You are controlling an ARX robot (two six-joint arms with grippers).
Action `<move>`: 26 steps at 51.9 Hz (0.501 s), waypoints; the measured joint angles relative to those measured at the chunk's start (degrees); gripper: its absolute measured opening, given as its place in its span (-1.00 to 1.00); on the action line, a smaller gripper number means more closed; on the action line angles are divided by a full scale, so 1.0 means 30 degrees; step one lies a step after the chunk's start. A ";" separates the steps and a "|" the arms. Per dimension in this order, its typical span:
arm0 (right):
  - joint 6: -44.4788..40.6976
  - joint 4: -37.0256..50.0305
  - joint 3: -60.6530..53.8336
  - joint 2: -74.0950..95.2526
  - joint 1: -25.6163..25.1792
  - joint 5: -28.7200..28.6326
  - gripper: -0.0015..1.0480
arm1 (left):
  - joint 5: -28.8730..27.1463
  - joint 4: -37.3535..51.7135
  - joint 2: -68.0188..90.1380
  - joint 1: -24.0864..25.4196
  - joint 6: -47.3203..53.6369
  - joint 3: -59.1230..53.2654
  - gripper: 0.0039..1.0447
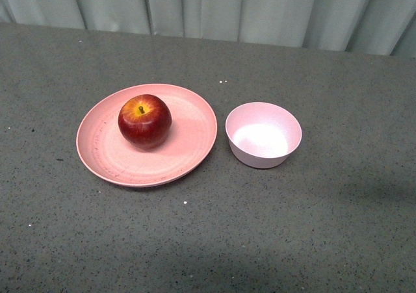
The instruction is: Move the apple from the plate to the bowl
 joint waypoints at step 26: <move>-0.0058 -0.6739 -0.3293 -1.0018 -0.2477 -0.2674 -0.98 | 0.0000 0.0000 0.0000 0.0000 0.0000 -0.0007 0.88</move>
